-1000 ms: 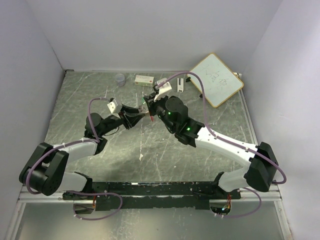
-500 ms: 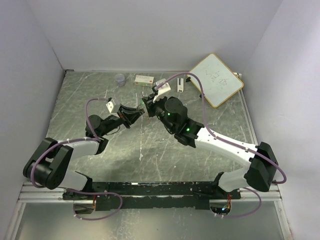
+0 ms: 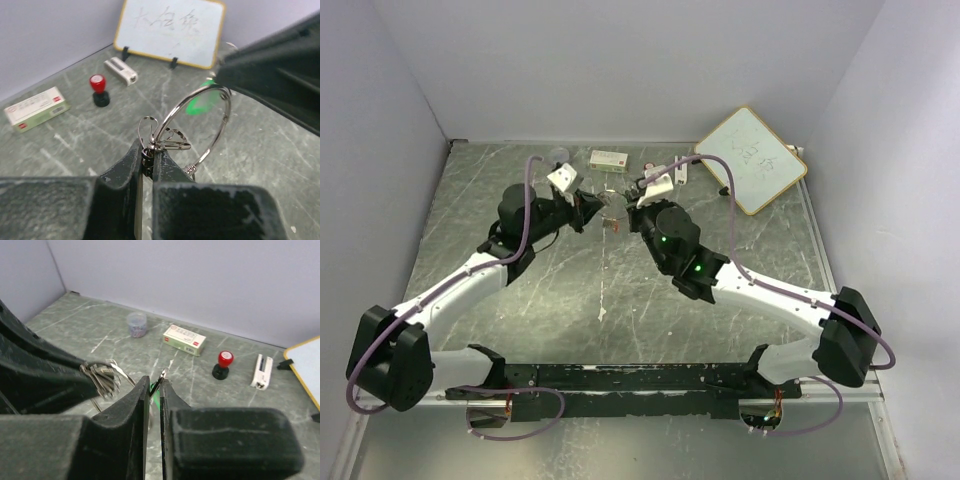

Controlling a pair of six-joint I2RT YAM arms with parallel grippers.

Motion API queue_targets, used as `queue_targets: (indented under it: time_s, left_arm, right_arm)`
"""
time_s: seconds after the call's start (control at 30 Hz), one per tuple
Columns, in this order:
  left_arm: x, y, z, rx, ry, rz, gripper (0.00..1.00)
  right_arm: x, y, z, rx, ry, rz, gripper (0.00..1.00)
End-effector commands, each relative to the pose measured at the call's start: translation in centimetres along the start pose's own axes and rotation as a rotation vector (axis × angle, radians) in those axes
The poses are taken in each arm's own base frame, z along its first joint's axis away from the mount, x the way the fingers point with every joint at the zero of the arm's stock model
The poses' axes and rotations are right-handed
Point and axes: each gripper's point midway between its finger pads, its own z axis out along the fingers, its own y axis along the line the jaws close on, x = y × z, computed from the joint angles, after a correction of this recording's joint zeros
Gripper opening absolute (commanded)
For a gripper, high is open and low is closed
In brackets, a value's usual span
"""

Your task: Remove the keys from the keyring

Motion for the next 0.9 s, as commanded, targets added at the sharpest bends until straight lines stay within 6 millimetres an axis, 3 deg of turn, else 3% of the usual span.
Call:
queue_targets:
  time_s: [0.0, 0.17, 0.27, 0.43, 0.6, 0.73, 0.87]
  left_arm:
    - [0.9, 6.1, -2.6, -0.343, 0.226, 0.078, 0.07]
    - [-1.0, 9.4, -4.6, -0.559, 0.308, 0.153, 0.07]
    - [-3.0, 9.9, -5.3, -0.613, 0.263, 0.175, 0.07]
    - [-6.8, 6.9, -4.6, -0.462, 0.086, 0.187, 0.07]
    - [-8.6, 5.1, -4.4, -0.373, 0.059, 0.203, 0.07]
    - [-9.6, 3.2, -4.9, -0.306, 0.03, 0.202, 0.07]
    - [-10.1, 1.1, -5.3, -0.22, -0.004, 0.183, 0.07]
  right_arm:
    - [-0.3, -3.7, -1.4, 0.166, -0.034, -0.059, 0.13]
    - [0.9, -4.7, -1.8, 0.22, -0.012, -0.072, 0.15]
    - [2.4, -4.4, -1.8, 0.207, 0.02, -0.071, 0.21]
    - [4.7, -3.2, -2.1, 0.12, 0.055, -0.069, 0.61]
    - [5.2, -1.3, -3.0, -0.014, 0.007, -0.011, 0.88]
    - [5.6, -0.7, -3.5, -0.067, -0.037, 0.013, 0.91]
    - [5.0, -0.1, -4.2, -0.119, -0.115, 0.045, 0.86]
